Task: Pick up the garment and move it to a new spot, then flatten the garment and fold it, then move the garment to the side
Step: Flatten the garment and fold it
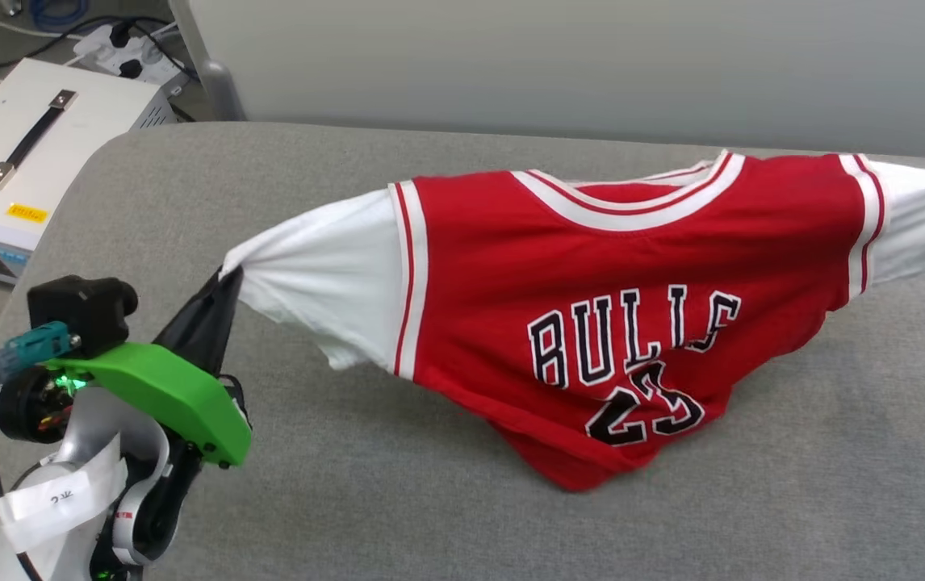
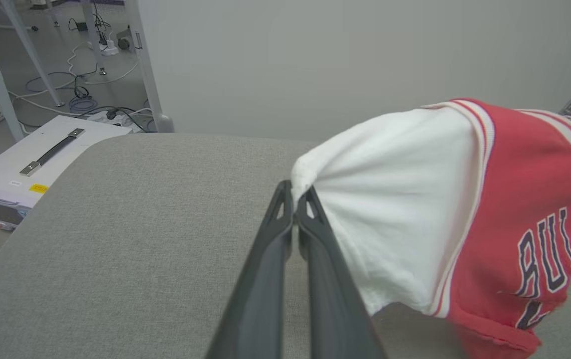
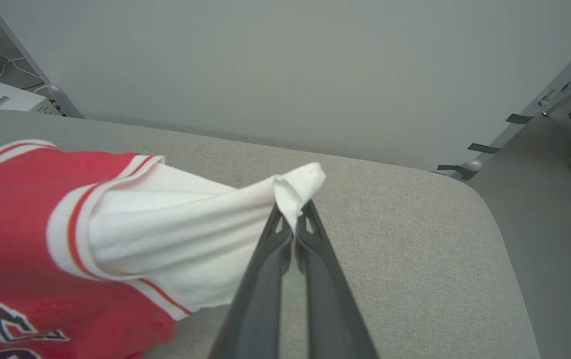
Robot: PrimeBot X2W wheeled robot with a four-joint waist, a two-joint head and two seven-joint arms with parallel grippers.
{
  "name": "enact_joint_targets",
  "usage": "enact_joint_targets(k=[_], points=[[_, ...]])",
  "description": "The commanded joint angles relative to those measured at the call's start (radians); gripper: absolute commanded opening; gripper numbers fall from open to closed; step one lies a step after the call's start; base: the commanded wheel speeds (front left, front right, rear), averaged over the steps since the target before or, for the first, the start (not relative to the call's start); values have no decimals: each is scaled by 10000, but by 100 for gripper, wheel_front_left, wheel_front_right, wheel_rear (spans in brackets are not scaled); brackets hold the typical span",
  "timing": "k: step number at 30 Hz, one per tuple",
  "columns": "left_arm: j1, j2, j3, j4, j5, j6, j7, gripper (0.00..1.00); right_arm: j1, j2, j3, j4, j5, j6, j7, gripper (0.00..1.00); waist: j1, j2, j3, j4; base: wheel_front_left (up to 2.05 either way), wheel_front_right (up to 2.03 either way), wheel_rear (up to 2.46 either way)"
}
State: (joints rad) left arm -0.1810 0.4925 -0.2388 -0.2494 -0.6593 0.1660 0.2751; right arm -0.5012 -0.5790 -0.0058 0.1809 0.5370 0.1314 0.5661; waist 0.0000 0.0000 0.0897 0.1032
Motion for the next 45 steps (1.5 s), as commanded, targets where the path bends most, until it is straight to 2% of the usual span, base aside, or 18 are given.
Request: enact_joint_targets(k=[1, 14, 22, 28, 33, 39, 45], points=[[-56, 140, 188, -90, 108, 123, -157, 0, 217, -80, -158, -199, 117, -7, -111, 0, 0, 0, -367, -317, 0, 0, 0], [-721, 722, 1289, -986, 395, 306, -910, 0, 305, 96, -1262, -2225, 496, -7, -323, 0, 0, 0, -738, -704, 0, 0, 0], [-2092, 1299, 1821, -1156, 372, 17, -957, 0, -821, -75, -1571, -2438, 745, -7, -377, 0, 0, 0, -251, -843, 0, 0, 0], [-3579, 1965, 1999, -532, 63, -571, -508, 0, -2374, -231, -1392, -2065, 634, -7, -456, 0, 0, 0, 771, -896, 0, 0, 0], [-5409, 2508, 1746, 493, 21, -1280, -113, 0, -4248, -321, -1015, -1309, 303, -7, -735, 0, 0, 0, 1963, -896, 0, 0, 0], [-8059, 2667, 975, 1931, 336, -2153, 157, 0, -6572, -209, -416, -232, -164, -7, -1189, 0, 0, 0, 3561, -847, 0, 0, 0], [-10817, 2421, 246, 3747, 925, -2643, -222, 0, -8789, -41, -109, 1353, -921, -7, -2000, 0, 0, 0, 4800, -809, 0, 0, 0]])
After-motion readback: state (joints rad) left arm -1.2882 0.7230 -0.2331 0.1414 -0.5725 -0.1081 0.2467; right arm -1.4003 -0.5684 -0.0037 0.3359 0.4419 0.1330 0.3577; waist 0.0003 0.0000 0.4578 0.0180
